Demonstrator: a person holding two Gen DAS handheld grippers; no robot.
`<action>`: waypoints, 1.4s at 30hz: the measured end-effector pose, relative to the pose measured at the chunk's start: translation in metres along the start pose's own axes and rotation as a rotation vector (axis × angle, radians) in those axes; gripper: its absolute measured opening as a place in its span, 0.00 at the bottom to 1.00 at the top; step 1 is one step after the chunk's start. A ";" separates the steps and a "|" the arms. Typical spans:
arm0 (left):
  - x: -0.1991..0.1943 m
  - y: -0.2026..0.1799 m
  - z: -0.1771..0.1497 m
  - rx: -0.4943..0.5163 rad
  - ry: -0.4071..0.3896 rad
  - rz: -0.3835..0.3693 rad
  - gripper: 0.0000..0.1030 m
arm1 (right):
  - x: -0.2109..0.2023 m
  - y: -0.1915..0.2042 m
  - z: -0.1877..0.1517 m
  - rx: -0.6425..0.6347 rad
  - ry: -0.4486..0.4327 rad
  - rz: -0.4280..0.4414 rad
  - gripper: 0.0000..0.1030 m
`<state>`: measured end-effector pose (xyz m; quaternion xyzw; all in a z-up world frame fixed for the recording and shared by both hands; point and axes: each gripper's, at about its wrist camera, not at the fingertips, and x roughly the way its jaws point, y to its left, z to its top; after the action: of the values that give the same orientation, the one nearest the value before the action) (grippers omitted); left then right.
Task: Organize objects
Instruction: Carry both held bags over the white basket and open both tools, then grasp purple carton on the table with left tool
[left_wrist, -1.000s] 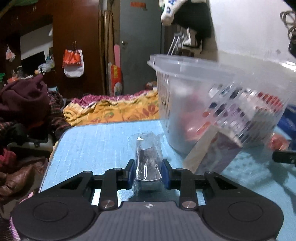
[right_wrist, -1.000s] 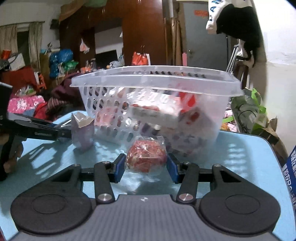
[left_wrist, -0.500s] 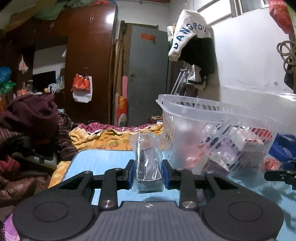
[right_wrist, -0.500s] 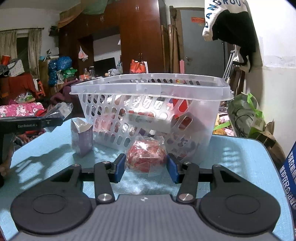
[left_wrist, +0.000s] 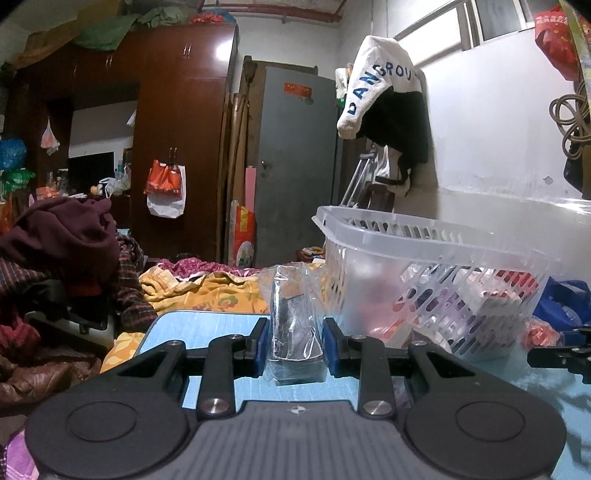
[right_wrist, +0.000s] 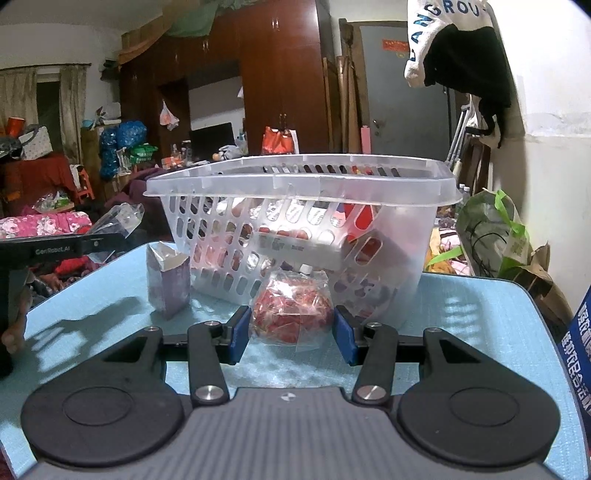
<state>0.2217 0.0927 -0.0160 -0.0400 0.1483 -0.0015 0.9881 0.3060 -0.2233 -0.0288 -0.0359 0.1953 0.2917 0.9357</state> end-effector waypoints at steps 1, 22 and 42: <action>-0.001 0.000 0.000 0.003 -0.006 0.000 0.33 | -0.001 0.000 0.000 -0.003 -0.005 -0.002 0.50; -0.046 -0.020 0.015 0.014 -0.125 -0.080 0.33 | -0.042 0.012 0.015 -0.025 -0.135 0.028 0.50; 0.072 -0.085 0.104 0.096 0.134 -0.159 0.75 | 0.045 -0.005 0.131 -0.084 -0.055 -0.137 0.93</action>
<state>0.3221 0.0155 0.0687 -0.0041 0.2103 -0.0899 0.9735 0.3873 -0.1796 0.0741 -0.0802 0.1544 0.2358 0.9561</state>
